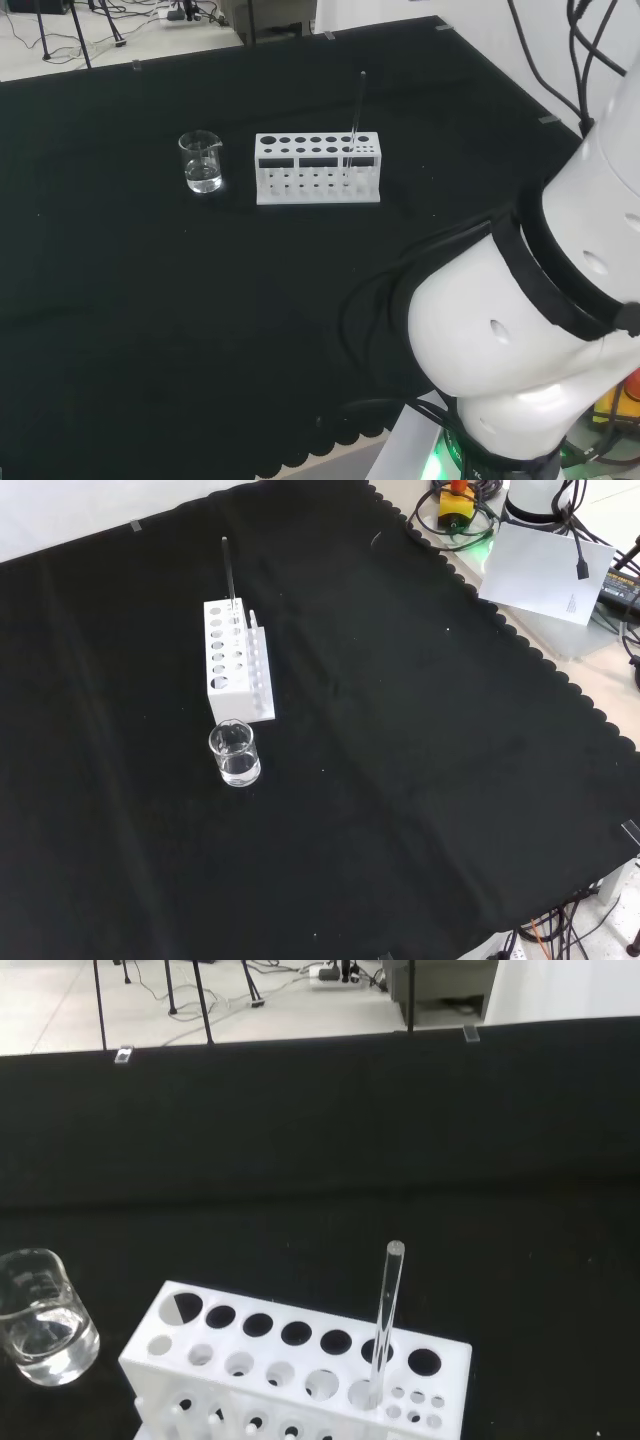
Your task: Take the glass rod from the white test tube rack.
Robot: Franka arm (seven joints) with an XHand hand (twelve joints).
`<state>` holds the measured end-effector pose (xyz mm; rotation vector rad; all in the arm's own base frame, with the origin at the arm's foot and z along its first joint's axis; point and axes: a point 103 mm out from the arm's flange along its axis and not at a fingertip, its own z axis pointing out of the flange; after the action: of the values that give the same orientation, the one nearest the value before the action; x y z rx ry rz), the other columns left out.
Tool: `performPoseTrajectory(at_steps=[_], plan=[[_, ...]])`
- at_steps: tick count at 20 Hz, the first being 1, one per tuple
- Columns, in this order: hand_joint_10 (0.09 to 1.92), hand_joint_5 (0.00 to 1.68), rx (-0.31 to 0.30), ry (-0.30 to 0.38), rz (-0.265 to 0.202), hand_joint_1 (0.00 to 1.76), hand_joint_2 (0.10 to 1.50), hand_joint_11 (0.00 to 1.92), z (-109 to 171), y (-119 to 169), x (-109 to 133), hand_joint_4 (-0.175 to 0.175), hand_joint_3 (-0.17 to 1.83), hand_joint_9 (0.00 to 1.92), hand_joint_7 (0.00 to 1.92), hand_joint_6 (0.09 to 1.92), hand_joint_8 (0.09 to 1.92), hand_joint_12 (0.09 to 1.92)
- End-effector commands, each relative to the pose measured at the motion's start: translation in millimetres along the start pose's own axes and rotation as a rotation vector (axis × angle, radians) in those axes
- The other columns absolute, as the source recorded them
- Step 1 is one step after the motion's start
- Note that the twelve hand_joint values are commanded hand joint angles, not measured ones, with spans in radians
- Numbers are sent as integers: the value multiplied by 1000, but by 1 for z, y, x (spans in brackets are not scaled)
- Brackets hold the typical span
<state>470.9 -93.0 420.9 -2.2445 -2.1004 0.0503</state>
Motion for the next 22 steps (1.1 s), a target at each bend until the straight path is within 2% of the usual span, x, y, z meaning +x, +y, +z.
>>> performPoseTrajectory(at_steps=[1,3,7,17,22], plan=[[868,243,1,11,-11,613,878,181,19,18,-4,-155,578,413,291,87,902,1417],[869,244,-10,11,-28,612,880,180,24,20,-4,-154,577,413,291,87,903,1417],[872,245,1,14,-16,608,887,179,33,23,-8,-154,576,416,293,87,904,1418],[880,248,75,-8,11,587,906,181,71,32,-12,-154,572,432,309,87,909,1421],[873,263,94,-16,0,586,913,196,86,31,-10,-158,563,486,331,87,910,1420]])
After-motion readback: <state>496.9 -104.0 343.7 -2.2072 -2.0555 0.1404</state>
